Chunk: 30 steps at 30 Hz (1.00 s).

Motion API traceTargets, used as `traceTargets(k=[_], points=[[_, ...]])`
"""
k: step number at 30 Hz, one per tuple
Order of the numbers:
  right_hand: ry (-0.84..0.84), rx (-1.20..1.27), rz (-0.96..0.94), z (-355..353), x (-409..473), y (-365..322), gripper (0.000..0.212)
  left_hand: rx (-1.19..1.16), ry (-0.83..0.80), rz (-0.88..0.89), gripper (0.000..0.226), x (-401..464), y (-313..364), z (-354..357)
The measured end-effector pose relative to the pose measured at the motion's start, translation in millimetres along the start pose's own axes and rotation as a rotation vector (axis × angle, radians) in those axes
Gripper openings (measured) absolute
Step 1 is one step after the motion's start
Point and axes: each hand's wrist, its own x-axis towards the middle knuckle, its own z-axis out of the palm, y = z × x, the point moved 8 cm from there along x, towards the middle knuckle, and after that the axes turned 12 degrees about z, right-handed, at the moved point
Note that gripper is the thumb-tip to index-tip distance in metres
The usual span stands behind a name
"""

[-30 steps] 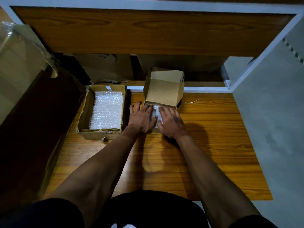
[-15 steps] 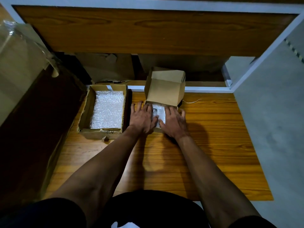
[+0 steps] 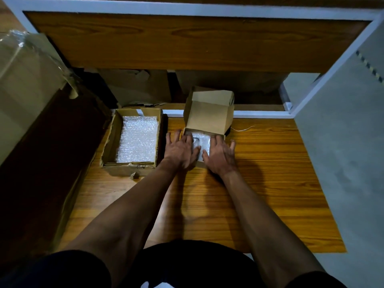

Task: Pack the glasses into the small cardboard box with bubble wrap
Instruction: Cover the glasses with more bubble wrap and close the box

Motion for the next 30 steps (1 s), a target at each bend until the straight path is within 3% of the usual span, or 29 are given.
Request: traceTargets(k=[4, 10, 12, 15, 18, 22, 25, 30], points=[[-0.070, -0.001, 0.004, 2.8, 1.6, 0.5, 0.066, 0.012, -0.079, 0.000, 0.076, 4.8, -4.2, -3.1], [-0.191, 0.044, 0.013, -0.8, 6.5, -4.6, 0.065, 0.010, -0.063, 0.042, 0.066, 0.5, -6.4, -9.8], [-0.142, 0.056, 0.016, -8.8, 7.0, -10.4, 0.063, -0.019, 0.023, 0.056, 0.058, -4.2, -8.2, -22.6], [-0.069, 0.076, -0.046, -23.2, 6.4, -32.3, 0.052, -0.135, 0.285, 0.057, 0.039, -15.6, -18.4, -55.7], [-0.027, 0.147, -0.164, -34.4, 4.9, -68.8, 0.035, -0.266, 0.490, -0.035, 0.028, -29.8, -46.0, -83.0], [0.020, 0.385, -0.266, -44.9, -0.9, -120.3, 0.021, -0.313, 0.570, -0.209, 0.022, -50.3, -106.2, -84.3], [-0.004, 0.422, -0.350, -45.5, 0.5, -162.8, 0.022, -0.288, 0.550, -0.334, 0.027, -70.4, -155.2, -64.5], [-0.054, 0.221, -0.401, -30.9, 6.6, -215.4, 0.033, -0.316, 0.254, -0.414, 0.040, -86.1, -208.8, -21.2]])
